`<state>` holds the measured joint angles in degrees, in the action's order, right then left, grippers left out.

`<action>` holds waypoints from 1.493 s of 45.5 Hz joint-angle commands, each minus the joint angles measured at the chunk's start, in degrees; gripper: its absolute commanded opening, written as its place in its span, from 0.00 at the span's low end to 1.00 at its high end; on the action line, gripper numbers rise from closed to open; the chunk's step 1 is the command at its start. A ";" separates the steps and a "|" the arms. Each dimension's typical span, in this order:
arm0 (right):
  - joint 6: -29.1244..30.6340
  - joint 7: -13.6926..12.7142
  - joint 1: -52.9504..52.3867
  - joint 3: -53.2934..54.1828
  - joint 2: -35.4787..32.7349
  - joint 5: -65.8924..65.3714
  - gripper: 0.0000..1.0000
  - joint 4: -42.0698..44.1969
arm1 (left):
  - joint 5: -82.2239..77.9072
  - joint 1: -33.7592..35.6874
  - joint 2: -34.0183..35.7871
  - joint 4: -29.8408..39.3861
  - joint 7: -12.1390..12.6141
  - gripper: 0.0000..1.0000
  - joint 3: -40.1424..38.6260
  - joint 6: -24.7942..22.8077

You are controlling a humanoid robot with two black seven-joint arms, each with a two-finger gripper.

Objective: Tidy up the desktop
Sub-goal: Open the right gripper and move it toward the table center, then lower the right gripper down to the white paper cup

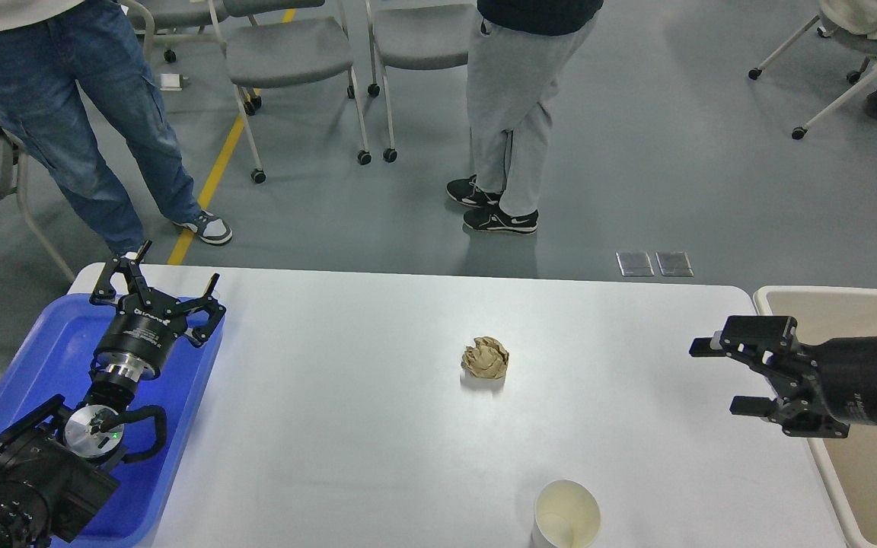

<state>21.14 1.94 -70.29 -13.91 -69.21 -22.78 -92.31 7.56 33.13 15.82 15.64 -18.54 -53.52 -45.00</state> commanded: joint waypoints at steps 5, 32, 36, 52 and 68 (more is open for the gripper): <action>-0.05 -0.27 -11.08 -10.33 -0.57 -0.24 1.00 -3.23 | 0.00 0.00 0.00 0.00 0.00 1.00 0.00 0.00; -13.32 8.43 -41.23 -48.83 30.26 20.75 1.00 -5.42 | 0.00 0.00 0.00 0.00 0.00 1.00 0.00 0.00; -13.85 11.67 -44.75 -55.42 37.81 23.74 1.00 -6.39 | 0.00 0.00 0.00 0.00 0.00 1.00 0.00 0.00; -15.17 15.29 -47.84 -62.38 48.29 26.83 1.00 -7.69 | 0.00 0.00 0.00 0.00 0.00 1.00 0.00 0.00; -18.15 15.11 -43.62 -63.26 54.97 25.42 1.00 -7.69 | 0.00 0.00 0.09 0.00 0.00 1.00 0.00 0.00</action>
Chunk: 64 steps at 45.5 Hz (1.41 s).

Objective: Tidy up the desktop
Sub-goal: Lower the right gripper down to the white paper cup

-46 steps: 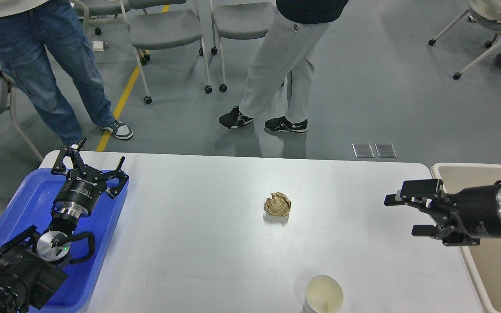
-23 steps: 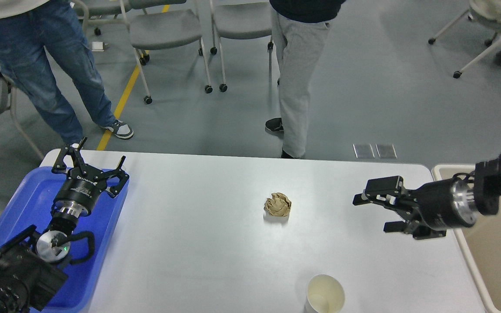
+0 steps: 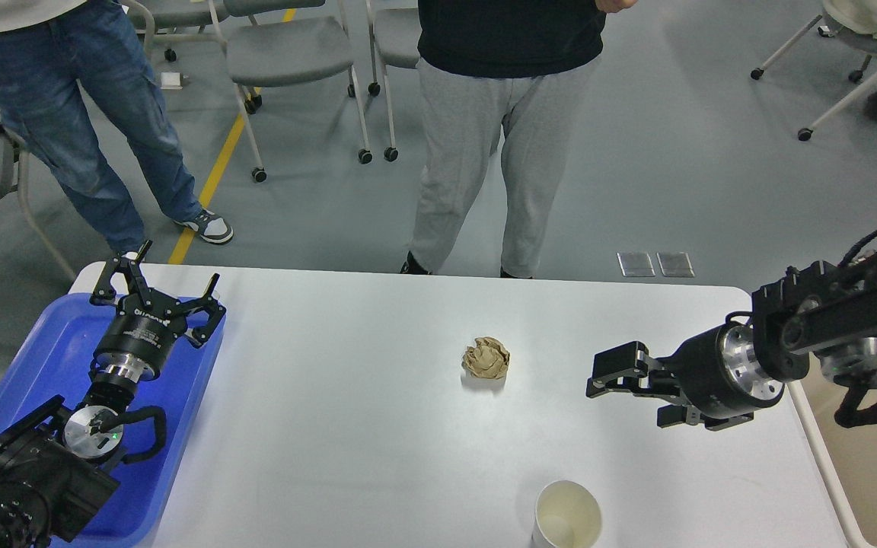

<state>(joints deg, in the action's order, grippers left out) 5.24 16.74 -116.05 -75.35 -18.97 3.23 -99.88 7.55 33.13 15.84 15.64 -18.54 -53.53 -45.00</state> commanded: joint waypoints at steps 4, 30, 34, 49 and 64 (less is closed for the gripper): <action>-3.65 0.23 3.72 -1.82 5.78 -0.77 1.00 -0.12 | 0.09 0.00 0.07 0.00 0.00 1.00 0.00 0.00; -9.81 0.23 13.13 -0.77 10.36 -0.77 1.00 -0.12 | 0.09 0.00 0.07 0.00 0.00 1.00 0.00 0.00; -10.51 0.23 13.83 -0.15 10.71 -0.77 1.00 -0.12 | 0.01 0.00 0.07 0.00 0.00 1.00 0.00 0.00; -14.64 0.23 18.49 0.55 11.76 -0.77 1.00 -0.12 | 0.01 0.00 0.07 0.00 0.00 1.00 0.00 0.00; -17.19 0.58 21.12 1.43 11.76 -0.77 1.00 -0.12 | 0.01 0.00 0.07 0.00 0.00 1.00 0.00 0.00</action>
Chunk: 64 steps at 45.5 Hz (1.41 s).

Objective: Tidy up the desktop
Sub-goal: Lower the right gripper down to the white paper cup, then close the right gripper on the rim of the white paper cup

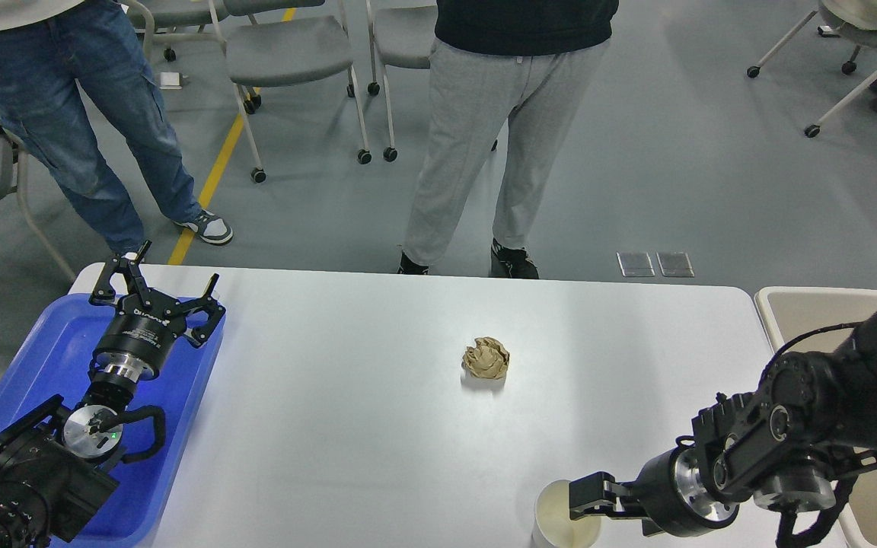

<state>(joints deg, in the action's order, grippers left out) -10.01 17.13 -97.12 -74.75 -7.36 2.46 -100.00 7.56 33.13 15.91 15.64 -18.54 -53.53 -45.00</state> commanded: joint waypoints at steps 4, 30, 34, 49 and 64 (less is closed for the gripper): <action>-2.29 0.10 3.08 1.98 0.15 0.00 1.00 0.00 | 0.00 0.00 0.00 0.00 0.00 1.00 0.00 0.00; -4.40 0.01 4.66 2.68 0.50 -1.14 0.73 0.15 | 0.00 0.00 0.00 0.00 0.00 1.00 0.00 0.00; -4.58 -0.08 4.66 2.68 0.41 -1.32 0.73 0.15 | 0.00 0.00 0.00 0.00 0.00 1.00 0.00 0.00; -5.37 -0.35 4.66 2.68 0.41 -1.49 0.67 0.59 | 0.00 0.00 0.00 0.00 0.00 1.00 0.00 0.00; -5.81 -0.35 4.84 2.68 0.50 -2.11 0.29 0.94 | 0.00 0.00 0.00 0.00 0.00 1.00 0.00 0.00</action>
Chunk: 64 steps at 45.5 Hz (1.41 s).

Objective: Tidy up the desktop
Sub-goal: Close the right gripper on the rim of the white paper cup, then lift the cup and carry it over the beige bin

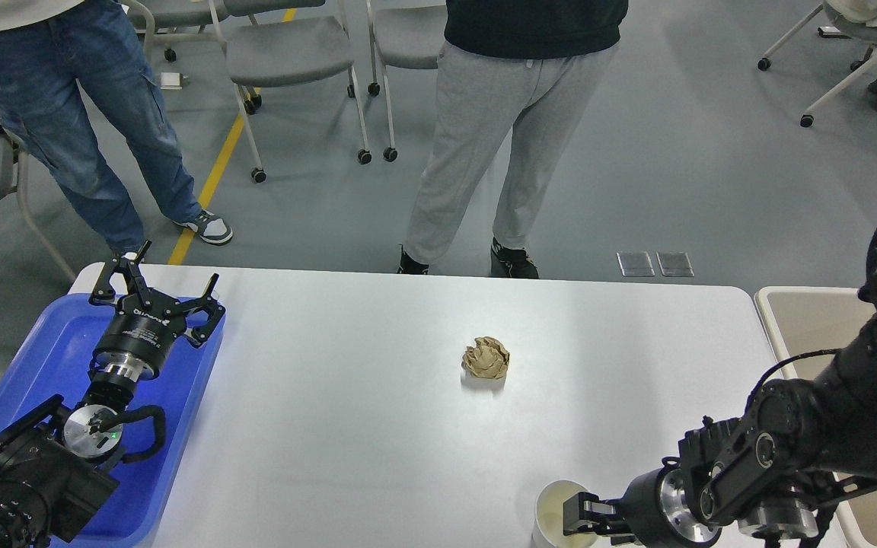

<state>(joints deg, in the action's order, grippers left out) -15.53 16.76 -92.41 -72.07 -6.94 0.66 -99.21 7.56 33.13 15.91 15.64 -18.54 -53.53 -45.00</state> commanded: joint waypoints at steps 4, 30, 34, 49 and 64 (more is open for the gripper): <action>-0.90 0.11 0.12 0.09 0.00 -1.53 0.00 0.16 | 0.00 0.00 0.00 0.00 0.00 1.00 0.00 0.00; -3.10 0.20 -2.07 -0.35 -0.62 -2.15 0.00 -0.79 | 0.00 0.00 0.00 0.00 0.00 1.00 0.00 0.00; -2.66 0.38 -2.69 -0.87 -1.23 -2.15 0.00 -0.79 | 0.00 0.00 0.00 0.00 0.00 1.00 0.00 0.00; 5.59 0.99 -10.94 -6.49 -9.49 -6.37 0.00 -0.79 | 0.00 0.00 0.00 0.00 0.00 1.00 0.00 0.00; 30.11 3.89 -37.03 -19.85 -21.80 -17.26 0.00 -0.79 | 0.00 0.00 -0.09 0.00 0.00 1.00 0.00 0.00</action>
<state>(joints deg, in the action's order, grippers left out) -0.77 19.20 -112.78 -84.07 -21.43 -10.20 -100.01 7.56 33.14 15.84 15.64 -18.55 -53.52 -45.00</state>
